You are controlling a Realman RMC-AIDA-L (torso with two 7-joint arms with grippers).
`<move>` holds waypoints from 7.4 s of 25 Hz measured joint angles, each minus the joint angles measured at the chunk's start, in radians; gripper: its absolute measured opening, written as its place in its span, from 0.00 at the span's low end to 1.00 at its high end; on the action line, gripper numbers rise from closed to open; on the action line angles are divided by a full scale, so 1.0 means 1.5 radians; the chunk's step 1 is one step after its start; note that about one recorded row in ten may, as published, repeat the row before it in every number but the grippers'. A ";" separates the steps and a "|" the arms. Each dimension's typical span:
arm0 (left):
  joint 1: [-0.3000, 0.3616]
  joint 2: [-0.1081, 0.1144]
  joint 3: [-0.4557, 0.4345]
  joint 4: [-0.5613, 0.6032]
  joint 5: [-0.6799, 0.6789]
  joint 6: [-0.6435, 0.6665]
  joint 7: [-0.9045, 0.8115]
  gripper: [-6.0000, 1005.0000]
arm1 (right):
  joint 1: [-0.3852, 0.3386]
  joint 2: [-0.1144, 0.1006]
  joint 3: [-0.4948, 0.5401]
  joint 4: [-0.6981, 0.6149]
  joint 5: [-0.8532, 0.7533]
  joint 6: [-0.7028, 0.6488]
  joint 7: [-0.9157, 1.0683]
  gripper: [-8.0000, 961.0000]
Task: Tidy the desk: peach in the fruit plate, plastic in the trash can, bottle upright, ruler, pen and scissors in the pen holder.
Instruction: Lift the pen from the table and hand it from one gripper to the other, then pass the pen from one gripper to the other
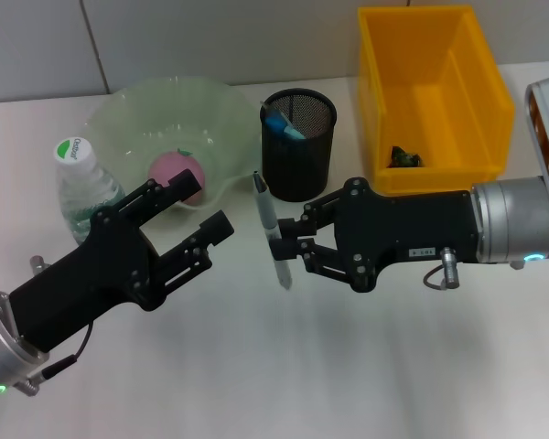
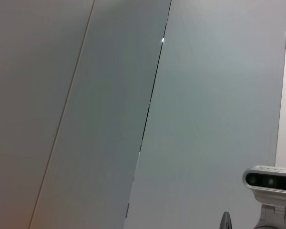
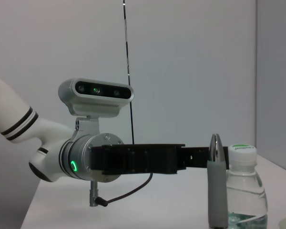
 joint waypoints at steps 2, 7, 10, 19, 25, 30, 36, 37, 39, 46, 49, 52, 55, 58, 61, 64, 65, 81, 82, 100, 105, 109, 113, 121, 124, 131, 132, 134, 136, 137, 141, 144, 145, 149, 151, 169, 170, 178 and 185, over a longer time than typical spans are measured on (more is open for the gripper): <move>-0.004 0.000 0.001 0.000 0.001 -0.003 0.000 0.67 | 0.003 0.001 0.000 0.004 0.000 0.001 -0.002 0.15; -0.013 0.000 0.014 0.000 0.002 -0.009 0.000 0.67 | 0.020 0.002 0.000 0.022 0.001 0.004 -0.005 0.15; -0.016 0.000 0.017 -0.001 0.002 -0.014 0.000 0.67 | 0.034 0.002 0.000 0.038 0.001 0.004 -0.014 0.15; -0.020 0.000 0.021 -0.001 0.003 -0.015 0.004 0.66 | 0.058 0.002 -0.001 0.060 0.000 0.010 -0.015 0.15; -0.025 0.000 0.032 -0.001 0.003 -0.017 0.004 0.66 | 0.066 0.001 -0.021 0.065 -0.004 0.021 -0.015 0.15; -0.025 0.000 0.032 -0.001 0.003 -0.021 0.005 0.66 | 0.068 0.000 -0.023 0.065 -0.005 0.023 -0.011 0.15; -0.024 0.000 0.034 -0.001 0.003 -0.030 0.009 0.65 | 0.069 0.000 -0.025 0.065 -0.006 0.030 -0.009 0.15; -0.023 0.000 0.035 -0.001 0.003 -0.031 0.009 0.65 | 0.069 0.000 -0.025 0.065 -0.006 0.030 -0.009 0.15; -0.023 0.000 0.039 0.000 0.003 -0.032 0.009 0.65 | 0.069 0.000 -0.025 0.065 -0.007 0.030 -0.008 0.15; -0.023 0.000 0.044 0.003 0.003 -0.037 0.009 0.61 | 0.070 0.000 -0.024 0.064 -0.014 0.030 -0.003 0.15; -0.023 0.000 0.044 0.003 0.004 -0.038 0.009 0.59 | 0.070 0.000 -0.025 0.063 -0.017 0.030 0.000 0.15; -0.022 0.000 0.044 0.005 0.004 -0.039 0.009 0.56 | 0.071 0.000 -0.025 0.063 -0.019 0.030 0.001 0.15; -0.024 0.000 0.044 0.005 0.004 -0.041 0.009 0.52 | 0.071 0.000 -0.025 0.062 -0.022 0.030 0.002 0.15; -0.024 0.000 0.044 0.006 0.004 -0.044 0.009 0.49 | 0.071 0.000 -0.025 0.061 -0.024 0.030 0.003 0.15; -0.024 0.000 0.044 0.006 0.004 -0.046 0.009 0.45 | 0.071 -0.001 -0.025 0.061 -0.024 0.031 0.003 0.15; -0.024 0.000 0.044 0.006 0.004 -0.046 0.009 0.41 | 0.071 -0.001 -0.025 0.061 -0.024 0.031 0.003 0.16; -0.024 0.000 0.044 0.006 0.004 -0.047 0.009 0.39 | 0.072 -0.001 -0.025 0.061 -0.024 0.031 0.003 0.16; -0.026 0.000 0.050 0.009 0.003 -0.059 0.009 0.19 | 0.072 -0.002 -0.025 0.059 -0.027 0.031 0.011 0.16; -0.026 0.000 0.051 0.009 0.002 -0.060 0.008 0.18 | 0.072 -0.002 -0.025 0.059 -0.027 0.031 0.013 0.16; -0.027 0.001 0.046 0.009 0.000 -0.058 0.003 0.15 | 0.066 0.000 -0.025 0.052 -0.025 0.039 0.042 0.41; -0.027 0.001 0.044 0.009 -0.001 -0.055 0.003 0.15 | 0.058 0.000 -0.018 0.056 -0.021 0.039 0.040 0.61; -0.025 0.001 0.044 0.009 -0.002 -0.055 0.003 0.15 | 0.049 0.001 -0.011 0.057 -0.018 0.039 0.036 0.63; -0.021 0.001 0.043 0.009 -0.003 -0.055 0.003 0.15 | 0.039 0.003 -0.008 0.063 -0.012 0.043 0.028 0.65; -0.019 0.001 0.043 0.009 -0.003 -0.060 0.005 0.15 | 0.042 0.003 -0.016 0.072 -0.008 0.048 0.029 0.69; -0.020 0.001 0.039 0.009 -0.003 -0.062 0.006 0.15 | 0.044 0.003 -0.016 0.071 -0.008 0.047 0.033 0.71; -0.019 0.001 0.035 0.007 -0.014 -0.062 0.005 0.15 | 0.035 0.004 -0.013 0.078 0.015 0.052 0.012 0.76; -0.018 0.001 0.035 0.006 -0.017 -0.060 0.005 0.15 | 0.033 0.004 -0.012 0.082 0.025 0.053 0.007 0.78; -0.017 0.001 0.035 0.004 -0.024 -0.058 0.004 0.15 | 0.024 0.003 -0.009 0.095 0.053 0.052 -0.006 0.80; -0.013 0.001 0.035 0.003 -0.030 -0.053 0.001 0.15 | 0.012 0.002 -0.010 0.105 0.080 0.045 -0.022 0.82; -0.011 0.001 0.035 0.003 -0.032 -0.050 -0.001 0.15 | 0.005 0.002 -0.012 0.107 0.089 0.040 -0.030 0.83; -0.003 0.000 0.035 0.001 -0.040 -0.036 -0.022 0.15 | -0.022 0.002 -0.010 0.114 0.094 0.021 -0.041 0.86; 0.001 0.000 0.035 -0.003 -0.047 -0.028 -0.034 0.15 | -0.040 0.003 -0.009 0.144 0.116 0.012 -0.077 0.85; 0.003 0.000 0.037 -0.023 -0.069 -0.012 -0.040 0.15 | -0.044 0.003 -0.009 0.158 0.127 0.008 -0.096 0.85; -0.003 0.000 0.036 -0.065 -0.113 0.010 -0.042 0.15 | -0.058 0.003 -0.008 0.265 0.211 -0.022 -0.252 0.85; -0.006 0.000 0.035 -0.081 -0.136 0.016 -0.051 0.15 | -0.060 0.003 -0.008 0.323 0.257 -0.035 -0.334 0.85; -0.018 0.000 -0.004 -0.130 -0.195 0.029 -0.280 0.15 | -0.012 0.008 -0.005 0.463 0.301 -0.053 -0.544 0.85; -0.019 0.000 -0.013 -0.140 -0.195 0.030 -0.297 0.15 | -0.007 0.008 -0.004 0.472 0.301 -0.057 -0.552 0.85; -0.031 0.000 -0.091 -0.227 -0.188 0.041 -0.334 0.15 | 0.045 0.008 0.024 0.547 0.300 -0.063 -0.621 0.85; -0.050 0.000 -0.162 -0.261 -0.118 0.048 -0.349 0.15 | 0.083 0.008 0.061 0.595 0.292 -0.065 -0.679 0.85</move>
